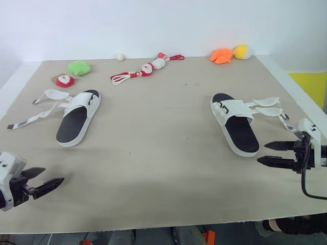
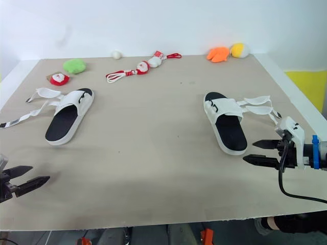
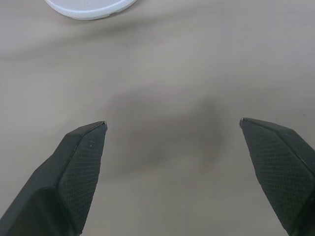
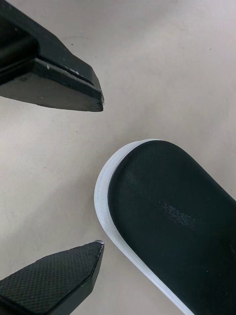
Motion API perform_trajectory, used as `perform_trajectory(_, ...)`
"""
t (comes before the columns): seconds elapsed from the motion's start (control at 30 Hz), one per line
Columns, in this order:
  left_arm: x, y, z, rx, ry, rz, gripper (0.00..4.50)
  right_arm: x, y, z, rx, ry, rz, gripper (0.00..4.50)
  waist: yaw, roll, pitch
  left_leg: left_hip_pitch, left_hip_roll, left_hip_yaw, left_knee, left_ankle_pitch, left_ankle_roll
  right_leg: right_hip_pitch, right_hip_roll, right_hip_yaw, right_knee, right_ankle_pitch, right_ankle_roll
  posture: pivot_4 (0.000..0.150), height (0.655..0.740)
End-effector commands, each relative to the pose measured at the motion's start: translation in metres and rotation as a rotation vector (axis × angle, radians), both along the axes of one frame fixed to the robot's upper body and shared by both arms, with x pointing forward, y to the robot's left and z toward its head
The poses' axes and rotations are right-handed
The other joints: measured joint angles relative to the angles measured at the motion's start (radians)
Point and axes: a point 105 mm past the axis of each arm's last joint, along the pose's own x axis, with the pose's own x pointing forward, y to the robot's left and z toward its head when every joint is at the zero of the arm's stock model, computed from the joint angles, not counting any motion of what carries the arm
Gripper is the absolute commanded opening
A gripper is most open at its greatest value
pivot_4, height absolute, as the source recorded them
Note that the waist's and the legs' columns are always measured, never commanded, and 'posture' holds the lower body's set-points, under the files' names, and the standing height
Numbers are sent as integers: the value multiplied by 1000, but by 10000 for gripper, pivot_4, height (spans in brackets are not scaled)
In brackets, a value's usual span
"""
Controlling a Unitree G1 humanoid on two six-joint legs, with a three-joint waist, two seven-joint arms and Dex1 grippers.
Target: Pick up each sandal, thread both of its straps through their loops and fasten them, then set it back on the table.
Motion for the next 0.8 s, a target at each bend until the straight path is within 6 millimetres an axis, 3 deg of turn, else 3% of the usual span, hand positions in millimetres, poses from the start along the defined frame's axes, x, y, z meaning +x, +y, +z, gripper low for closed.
perform_trajectory(0.03,2,1,13,-10,-45,-2,44769,1,-3,12,-4,-29,-3,45000,0,0,0,0,0,0,0,0,0,0,0,0,0,0,0,1500,7400)
perform_trajectory(0.8,6,-6,16,-32,-34,-37,44769,2,-9,17,43,-46,-45,45000,0,0,0,0,1,0,3,0,0,0,1,0,1,1,0,1500,7400)
